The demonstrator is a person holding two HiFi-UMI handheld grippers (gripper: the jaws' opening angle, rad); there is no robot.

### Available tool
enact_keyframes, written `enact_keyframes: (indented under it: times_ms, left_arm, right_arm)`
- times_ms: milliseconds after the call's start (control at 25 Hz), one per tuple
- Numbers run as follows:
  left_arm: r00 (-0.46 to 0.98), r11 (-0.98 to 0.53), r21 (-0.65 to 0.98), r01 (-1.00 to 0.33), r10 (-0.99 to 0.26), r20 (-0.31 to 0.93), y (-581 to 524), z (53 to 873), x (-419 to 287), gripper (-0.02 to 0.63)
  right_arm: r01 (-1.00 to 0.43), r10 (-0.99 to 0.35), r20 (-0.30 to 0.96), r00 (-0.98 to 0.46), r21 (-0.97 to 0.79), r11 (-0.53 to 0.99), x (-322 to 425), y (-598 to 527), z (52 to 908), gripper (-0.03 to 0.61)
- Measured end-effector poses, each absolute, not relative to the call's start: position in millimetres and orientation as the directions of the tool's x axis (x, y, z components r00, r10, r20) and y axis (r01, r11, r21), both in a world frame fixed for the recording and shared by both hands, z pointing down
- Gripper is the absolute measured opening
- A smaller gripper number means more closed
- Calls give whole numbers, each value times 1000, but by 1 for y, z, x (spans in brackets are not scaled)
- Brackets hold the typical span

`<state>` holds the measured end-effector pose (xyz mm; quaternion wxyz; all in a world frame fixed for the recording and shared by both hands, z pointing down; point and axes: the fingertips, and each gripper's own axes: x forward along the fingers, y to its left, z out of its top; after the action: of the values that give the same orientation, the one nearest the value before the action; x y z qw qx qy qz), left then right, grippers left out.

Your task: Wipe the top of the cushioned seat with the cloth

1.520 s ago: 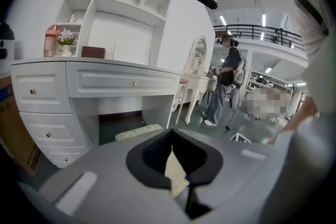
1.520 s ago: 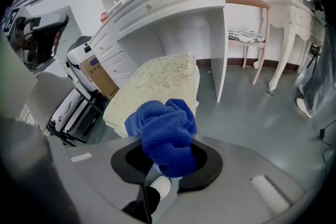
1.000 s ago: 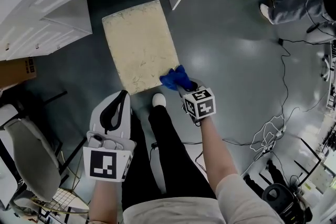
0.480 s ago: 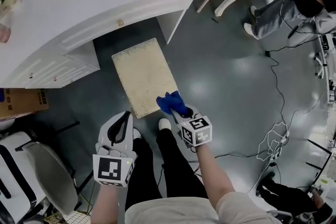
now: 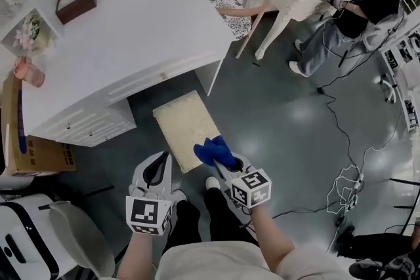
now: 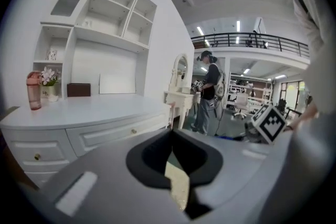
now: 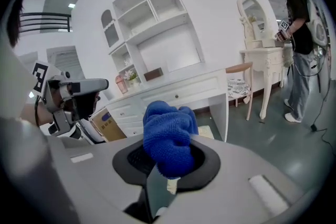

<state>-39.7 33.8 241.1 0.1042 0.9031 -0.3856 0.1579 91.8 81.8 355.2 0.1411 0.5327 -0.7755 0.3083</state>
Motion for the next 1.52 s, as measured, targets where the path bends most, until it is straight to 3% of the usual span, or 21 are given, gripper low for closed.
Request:
enact_keyframes:
  times_ms: [840,1520]
  left_arm:
    - [716,-733,-23,-680,-671,191,44,113,-58,2]
    - [727,-734,-43,-678,-678,112,63,83,-75,0]
  right_arm:
    - [-913,-895,211,-392,-210,351,59,94,126,83]
    - [-927,-928,109,-356,-165,337,34,118,86,87]
